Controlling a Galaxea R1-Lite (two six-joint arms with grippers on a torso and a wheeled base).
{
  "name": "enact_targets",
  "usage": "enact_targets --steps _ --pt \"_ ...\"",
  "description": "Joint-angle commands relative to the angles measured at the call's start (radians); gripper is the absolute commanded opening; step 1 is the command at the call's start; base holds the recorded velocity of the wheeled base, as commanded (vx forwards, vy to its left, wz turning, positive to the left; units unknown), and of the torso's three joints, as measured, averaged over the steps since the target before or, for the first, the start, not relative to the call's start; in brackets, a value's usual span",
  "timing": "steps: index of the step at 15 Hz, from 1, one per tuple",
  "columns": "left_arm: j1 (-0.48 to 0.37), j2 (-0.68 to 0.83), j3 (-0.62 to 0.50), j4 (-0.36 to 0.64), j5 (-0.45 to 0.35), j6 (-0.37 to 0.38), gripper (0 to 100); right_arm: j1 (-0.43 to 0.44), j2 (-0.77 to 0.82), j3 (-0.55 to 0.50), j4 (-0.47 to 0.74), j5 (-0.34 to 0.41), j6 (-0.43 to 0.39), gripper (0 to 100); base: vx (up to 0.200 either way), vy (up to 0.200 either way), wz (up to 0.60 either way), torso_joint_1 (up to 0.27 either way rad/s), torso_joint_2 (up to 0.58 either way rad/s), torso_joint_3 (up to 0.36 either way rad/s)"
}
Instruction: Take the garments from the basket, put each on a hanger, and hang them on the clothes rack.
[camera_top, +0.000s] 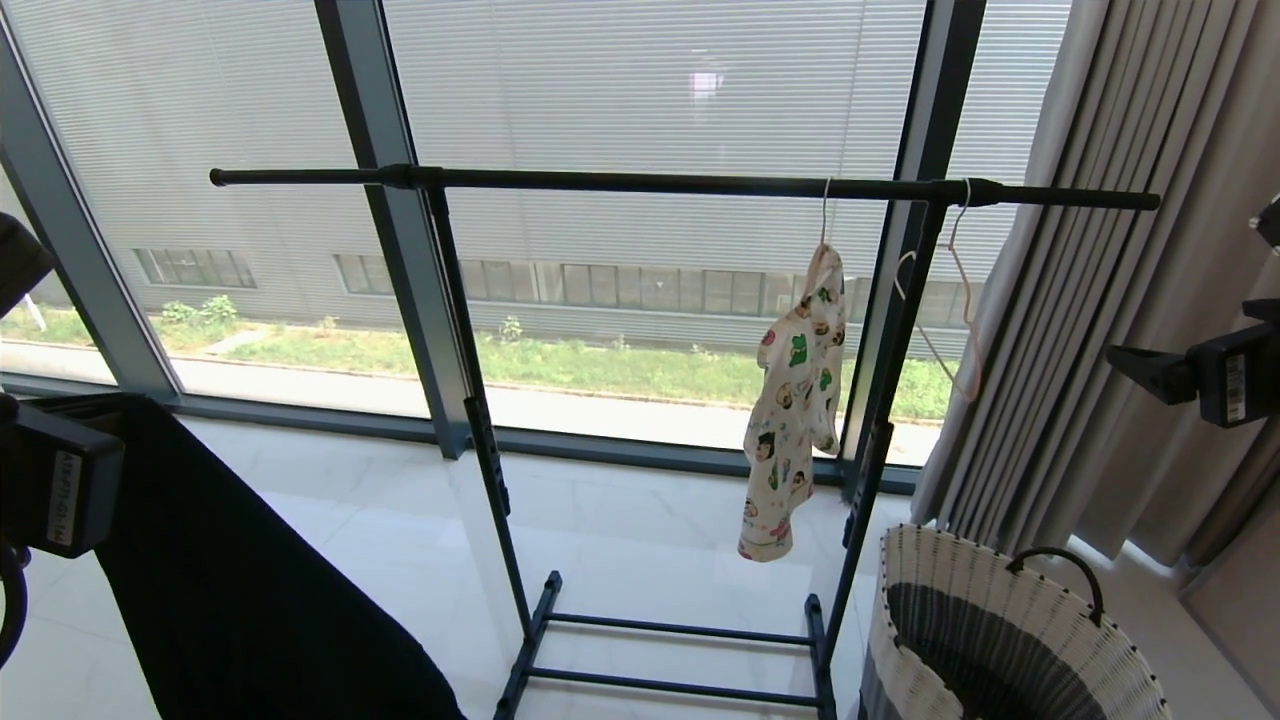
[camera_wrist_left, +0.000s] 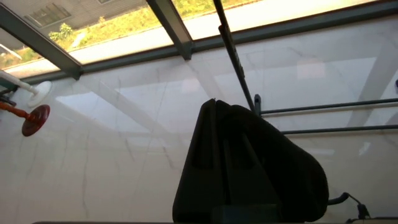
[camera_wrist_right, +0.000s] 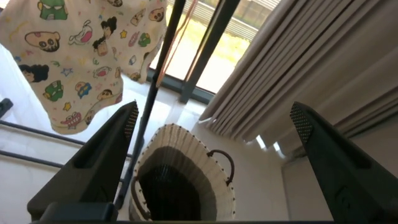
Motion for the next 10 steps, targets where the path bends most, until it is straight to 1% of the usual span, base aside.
enact_targets --steps 1,2,3,5,6,7,9,10 --pt "-0.001 0.003 0.001 0.000 0.001 0.001 0 -0.027 0.043 -0.009 -0.035 0.004 0.005 100 0.200 0.000 0.00 0.036 -0.08 -0.041" --pt "-0.001 0.003 0.001 0.000 0.001 0.001 0 -0.040 0.055 -0.032 -0.053 0.038 0.020 100 0.200 0.000 0.00 0.022 -0.06 -0.032" --pt "-0.001 0.002 0.001 0.000 0.001 0.001 0 -0.051 0.066 -0.075 -0.046 0.107 0.057 100 0.200 0.000 0.00 0.002 -0.04 -0.007" --pt "-0.001 0.002 0.001 0.000 0.001 0.002 0 -0.050 0.089 -0.167 0.051 0.121 0.069 100 0.200 0.000 0.00 0.007 -0.01 0.000" --pt "-0.001 0.002 0.001 0.000 0.001 0.002 0 -0.050 0.093 -0.185 0.076 0.121 0.072 100 0.200 0.000 0.00 0.017 0.00 -0.007" --pt "-0.004 0.002 0.002 0.000 0.001 0.002 0 -0.048 0.122 -0.302 0.221 0.121 0.138 100 0.200 0.000 0.00 0.017 0.00 -0.002" --pt "-0.028 0.003 0.004 0.000 0.001 0.002 0 -0.045 0.152 -0.425 0.407 0.121 0.226 100 0.200 0.000 0.00 0.007 0.00 0.002" --pt "-0.037 0.003 0.004 0.000 0.001 0.002 0 -0.039 0.170 -0.455 0.468 0.121 0.279 100 0.200 0.000 0.00 -0.002 0.00 0.002"
